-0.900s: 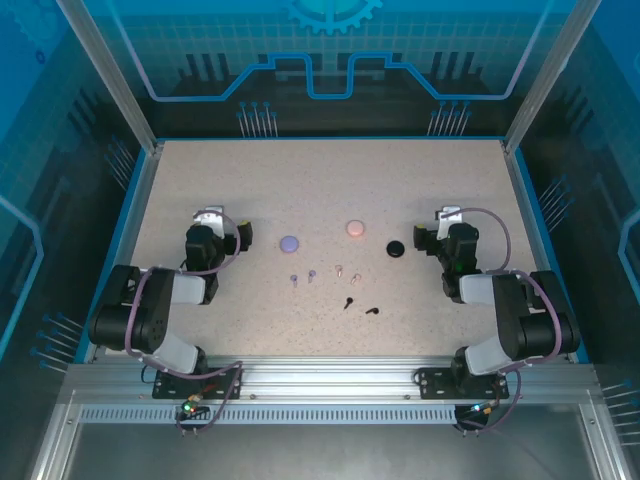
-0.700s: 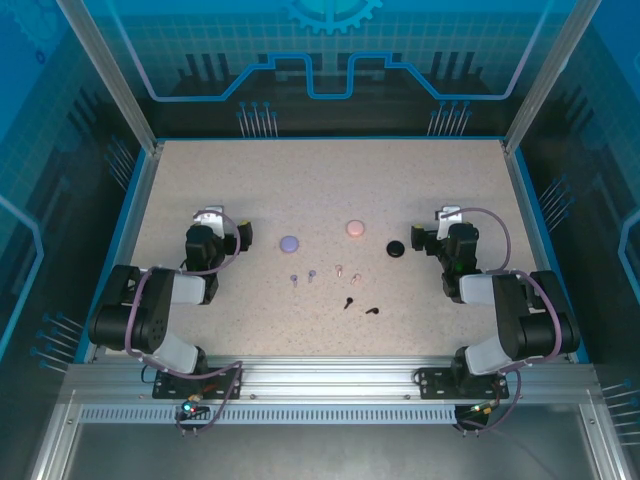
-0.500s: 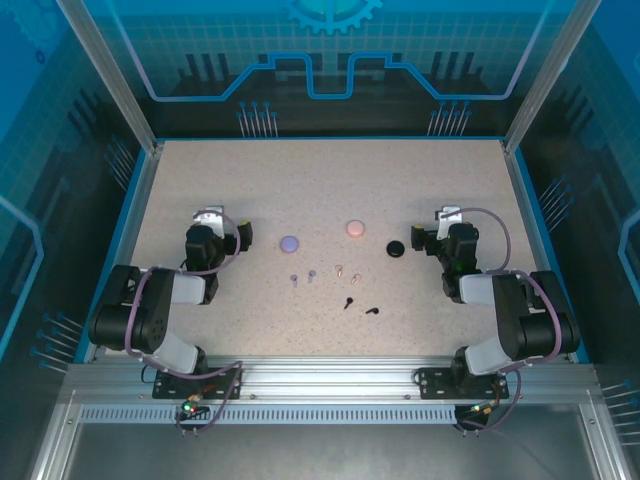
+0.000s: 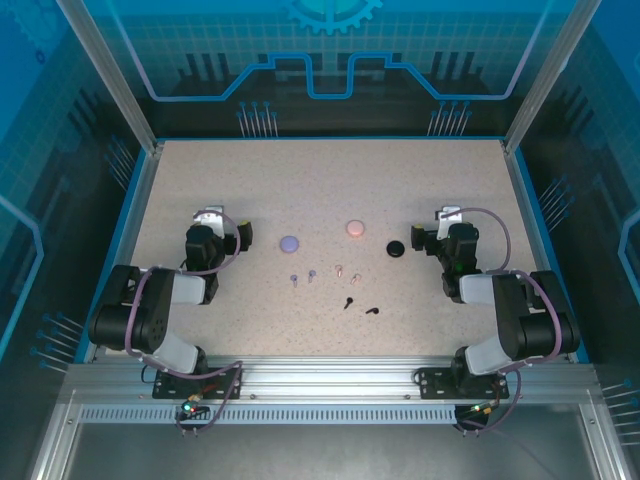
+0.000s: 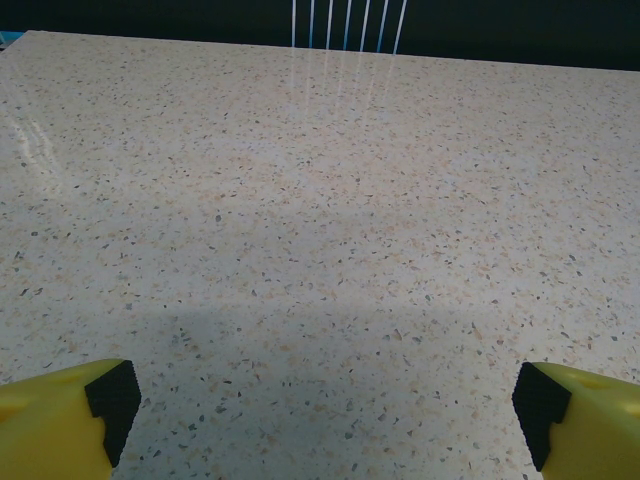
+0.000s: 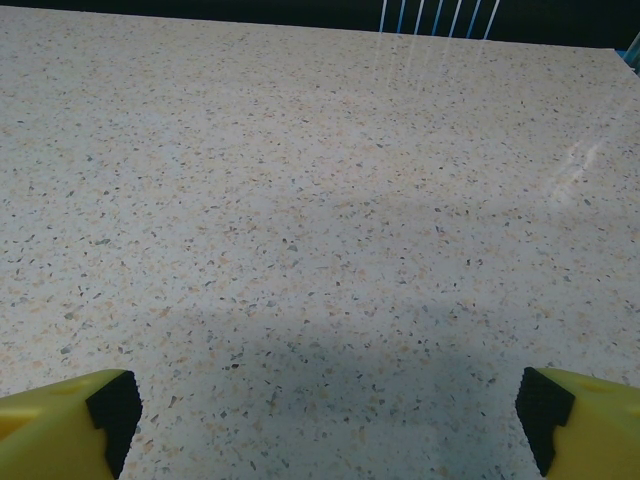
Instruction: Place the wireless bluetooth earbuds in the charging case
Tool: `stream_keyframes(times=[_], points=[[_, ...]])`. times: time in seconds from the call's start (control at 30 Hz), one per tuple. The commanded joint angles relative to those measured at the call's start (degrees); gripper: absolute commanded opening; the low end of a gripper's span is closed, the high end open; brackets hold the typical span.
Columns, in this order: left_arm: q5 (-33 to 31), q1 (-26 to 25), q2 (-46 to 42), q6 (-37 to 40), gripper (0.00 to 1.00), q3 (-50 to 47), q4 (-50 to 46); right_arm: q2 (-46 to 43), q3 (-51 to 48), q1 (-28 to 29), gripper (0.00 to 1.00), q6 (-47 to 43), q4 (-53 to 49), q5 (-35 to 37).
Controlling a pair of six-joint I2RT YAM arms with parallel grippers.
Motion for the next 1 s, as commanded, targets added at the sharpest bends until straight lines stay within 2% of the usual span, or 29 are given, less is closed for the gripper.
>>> stream_keyframes(times=[0.0,0.03,0.1,0.17,0.23,0.33,0.43,0.53,0.63,0.77,0.97], points=[[1.53,0.91,0.62,0.91,0.99,1.02,0.93,0.53,1.23,0.65,1.00,-0.02,1.56,0.34],[0.80,0.90,0.64,0.91,0.99,0.85,1.33,0.44,1.10,0.22,1.00,0.10,1.66,-0.69],[-3.44,0.73,-0.29,-0.14,0.99,-1.02,4.14,-0.16,0.66,-2.36,1.00,0.89,1.97,-7.21],[-4.24,0.73,-3.95,-0.41,0.99,-2.76,4.23,-1.45,0.78,-3.02,1.00,0.90,0.65,-8.56],[-4.44,0.70,-9.53,-0.35,0.99,-3.46,0.61,-4.30,2.46,-2.78,1.00,0.84,-4.94,-7.56],[-8.78,-0.70,-19.19,-2.33,0.99,-0.99,-11.49,-9.65,12.22,-3.44,1.00,3.72,-27.45,-6.07],[-8.41,-1.30,-26.95,-9.83,0.99,4.93,-27.51,-11.72,20.10,-3.44,1.00,3.52,-45.11,-8.63],[-4.75,-1.46,-31.66,-18.05,0.99,10.27,-41.22,-11.50,26.92,-3.34,1.00,3.34,-58.68,-10.01],[-0.40,-1.45,-35.26,-25.69,0.99,13.39,-51.70,-10.49,32.71,-2.84,1.00,-0.95,-70.53,-12.18],[7.90,-1.40,-39.61,-27.97,0.99,14.98,-61.01,-10.11,37.71,0.53,1.00,-6.12,-81.45,-11.12],[10.32,-1.38,-46.57,-26.69,0.99,14.90,-70.61,-4.95,45.94,5.52,0.99,-9.39,-92.24,-11.81]])
